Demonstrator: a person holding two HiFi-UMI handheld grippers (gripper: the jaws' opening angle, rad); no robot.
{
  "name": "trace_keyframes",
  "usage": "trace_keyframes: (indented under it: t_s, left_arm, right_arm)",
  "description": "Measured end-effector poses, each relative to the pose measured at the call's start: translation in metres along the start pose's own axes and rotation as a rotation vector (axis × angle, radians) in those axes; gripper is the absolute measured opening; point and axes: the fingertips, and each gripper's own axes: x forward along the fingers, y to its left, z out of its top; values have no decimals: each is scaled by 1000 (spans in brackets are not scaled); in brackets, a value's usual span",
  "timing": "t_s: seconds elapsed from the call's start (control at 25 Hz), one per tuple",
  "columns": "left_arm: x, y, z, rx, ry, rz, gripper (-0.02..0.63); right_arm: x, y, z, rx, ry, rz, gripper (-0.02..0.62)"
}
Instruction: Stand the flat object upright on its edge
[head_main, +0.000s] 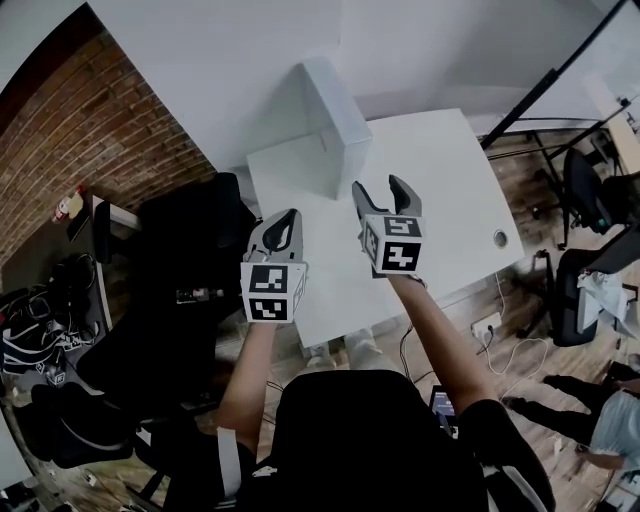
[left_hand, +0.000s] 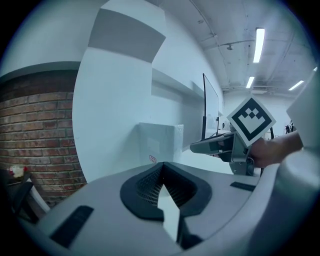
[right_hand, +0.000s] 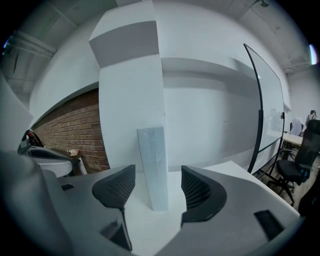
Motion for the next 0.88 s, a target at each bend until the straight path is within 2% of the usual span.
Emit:
trace_keyframes:
  t_s: [0.28,0.56,0.64,0.72,0.88]
  left_arm:
    - [-32,-6,5,2,-33,-10,12]
    - [-59,-21,17,27,-81,-53,12]
    - [-67,-26,21,36,-96,-67,12]
    - [-75,-29,23,43,-106,-80,12]
    - [-88,-33,26,48,-125,-103,12]
  right_arm:
    - [-38,12,-3,8,-35,-8,287]
    - [-77,25,-7,31,-77,6,281]
    - [-88,26,-9,46,-85,-6,238]
    - [-99,30,-10,53,-96,-8,144]
    - [-114,45,-10,55,-111,33,103]
